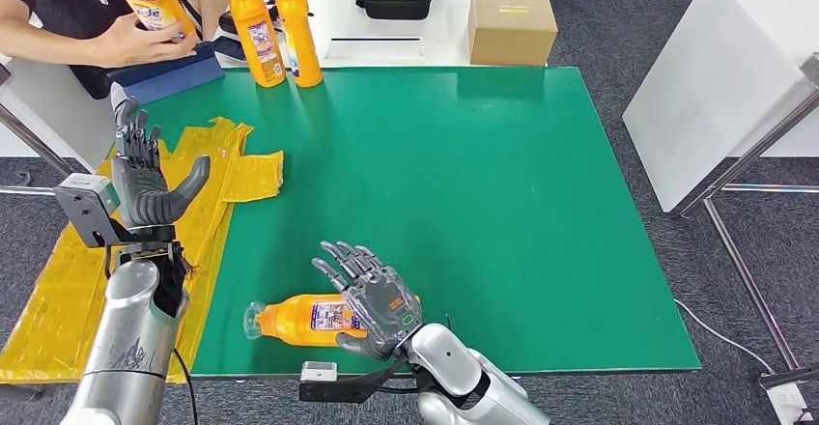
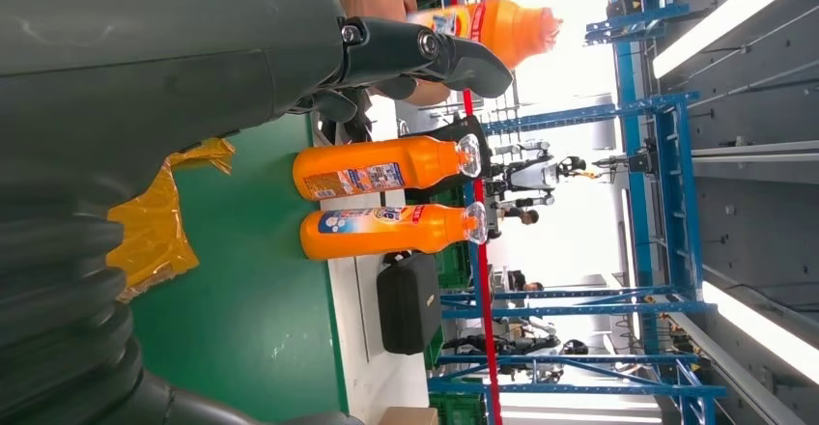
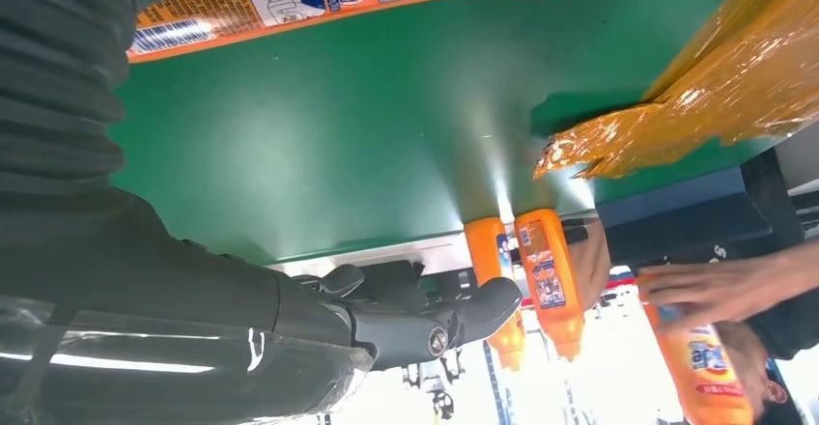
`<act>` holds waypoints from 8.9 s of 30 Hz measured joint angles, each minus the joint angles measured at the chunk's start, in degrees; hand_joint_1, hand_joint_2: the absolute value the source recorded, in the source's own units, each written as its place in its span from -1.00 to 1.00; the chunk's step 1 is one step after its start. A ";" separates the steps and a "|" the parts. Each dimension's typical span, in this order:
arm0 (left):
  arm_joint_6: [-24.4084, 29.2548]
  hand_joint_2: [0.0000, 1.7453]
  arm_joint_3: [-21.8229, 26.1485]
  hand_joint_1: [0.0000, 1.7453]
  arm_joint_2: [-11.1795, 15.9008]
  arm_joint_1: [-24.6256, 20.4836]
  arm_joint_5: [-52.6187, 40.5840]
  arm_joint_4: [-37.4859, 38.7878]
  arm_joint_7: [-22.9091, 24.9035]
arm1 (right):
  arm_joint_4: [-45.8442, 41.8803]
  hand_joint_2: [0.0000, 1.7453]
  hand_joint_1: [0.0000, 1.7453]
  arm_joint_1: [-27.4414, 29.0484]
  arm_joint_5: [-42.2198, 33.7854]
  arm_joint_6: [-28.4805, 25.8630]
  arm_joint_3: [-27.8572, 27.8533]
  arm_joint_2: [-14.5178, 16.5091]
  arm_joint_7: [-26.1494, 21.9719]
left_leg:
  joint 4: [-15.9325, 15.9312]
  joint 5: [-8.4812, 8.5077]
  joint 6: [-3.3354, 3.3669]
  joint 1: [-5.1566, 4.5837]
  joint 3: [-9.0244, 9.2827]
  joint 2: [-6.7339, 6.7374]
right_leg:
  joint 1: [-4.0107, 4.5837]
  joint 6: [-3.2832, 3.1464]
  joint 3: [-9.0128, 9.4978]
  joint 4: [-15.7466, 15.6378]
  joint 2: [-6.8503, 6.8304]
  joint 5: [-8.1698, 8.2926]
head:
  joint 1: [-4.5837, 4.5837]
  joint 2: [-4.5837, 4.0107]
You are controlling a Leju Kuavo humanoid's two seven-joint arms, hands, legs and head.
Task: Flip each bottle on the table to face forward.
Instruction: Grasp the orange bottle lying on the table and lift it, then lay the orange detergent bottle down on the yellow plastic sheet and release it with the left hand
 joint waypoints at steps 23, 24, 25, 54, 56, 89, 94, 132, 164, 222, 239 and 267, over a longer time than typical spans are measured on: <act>-0.52 1.00 0.97 -1.00 0.01 -0.44 0.64 1.98 -1.07 | -3.27 1.00 -1.00 3.35 -2.35 0.20 3.14 -3.64 0.13 | 0.00 -0.01 -0.01 0.00 -0.01 0.00 | 0.00 -0.01 0.00 -0.01 0.00 -0.01 | 0.00 0.00; -0.69 1.00 0.97 -1.00 0.01 -0.46 0.77 2.03 -1.10 | -3.06 1.00 -1.00 3.53 -2.36 0.48 3.05 -3.71 0.44 | 0.00 -0.01 -0.01 0.00 -0.01 0.00 | 0.00 -0.01 0.00 0.00 0.00 -0.01 | 0.00 0.00; -0.83 1.00 0.97 -1.00 0.01 -0.52 0.89 2.09 -1.13 | -2.87 1.00 -1.00 3.67 -2.37 0.83 2.93 -3.74 0.84 | 0.00 -0.01 -0.01 0.00 -0.01 0.00 | 0.00 -0.01 -0.01 0.00 0.00 -0.01 | 0.00 0.00; -4.20 1.00 0.98 -1.00 -1.40 1.17 1.52 0.28 -0.46 | 7.12 1.00 -1.00 3.73 0.44 2.04 -3.70 -1.79 8.40 | -0.01 -0.01 -0.01 0.00 -0.01 0.00 | 0.00 -0.01 -0.01 -0.01 0.00 -0.01 | 0.01 0.00; -4.26 1.00 0.97 -1.00 -1.53 1.17 1.49 0.28 -0.46 | 7.56 1.00 -1.00 3.73 0.64 2.49 -4.15 -1.39 8.74 | -0.01 -0.01 -0.01 0.01 0.00 0.00 | 0.00 -0.01 -0.01 -0.01 0.00 -0.01 | 0.00 0.00; -4.11 1.00 -0.21 -1.00 -3.10 1.14 1.02 -1.05 1.35 | 12.73 1.00 0.98 0.57 6.40 6.87 -6.84 3.50 11.66 | -0.01 -0.01 -0.02 0.03 0.07 0.01 | 0.00 -0.01 0.02 -0.01 0.01 0.00 | 0.00 0.00; -4.25 1.00 -0.21 -1.00 -3.10 1.37 1.10 -1.55 1.60 | 12.73 1.00 1.00 0.49 6.78 7.06 -6.84 3.48 11.80 | -0.01 -0.01 -0.02 0.03 0.07 0.01 | 0.00 -0.02 0.02 -0.01 0.01 0.00 | -0.01 0.00; -4.30 1.00 -2.28 -1.00 -2.99 -1.50 8.72 -3.40 8.01 | -0.25 1.00 1.00 5.24 -17.88 -19.92 -42.91 10.18 -33.42 | 0.00 0.00 -0.02 0.06 0.01 -0.03 | 0.00 -0.02 -0.06 0.00 -0.02 0.00 | -0.01 0.00; -20.38 1.00 -16.48 -1.00 0.20 -8.95 -5.75 4.83 10.57 | 21.89 1.00 1.00 -10.64 -41.09 -13.82 -34.23 14.18 -37.31 | 0.00 0.03 -0.03 0.04 -0.05 0.02 | 0.01 0.00 -0.04 0.03 0.07 0.03 | -0.01 0.00; -23.61 1.00 -22.24 -1.00 -0.55 -8.26 13.16 -0.02 16.89 | 19.68 1.00 1.00 -15.94 -13.30 -20.04 -57.96 14.01 -37.41 | 0.04 0.03 -0.02 -0.03 -0.07 -0.03 | 0.00 0.01 -0.03 0.01 -0.03 0.03 | -0.01 0.00; -22.88 1.00 -25.68 -1.00 -4.89 -4.86 29.39 -4.89 23.90 | 14.15 1.00 1.00 -14.01 -12.70 -20.06 -61.22 14.70 -37.42 | 0.03 0.02 -0.02 -0.01 -0.06 -0.03 | 0.00 0.01 -0.03 0.02 -0.02 0.03 | -0.02 0.00; -13.45 1.00 -32.58 -1.00 -4.84 -4.73 33.99 -6.82 20.96 | 11.51 1.00 1.00 -11.59 6.58 -20.41 -51.90 15.50 -22.17 | 0.03 0.02 -0.02 -0.01 -0.08 -0.03 | 0.01 0.01 -0.04 0.02 -0.03 0.03 | -0.02 0.00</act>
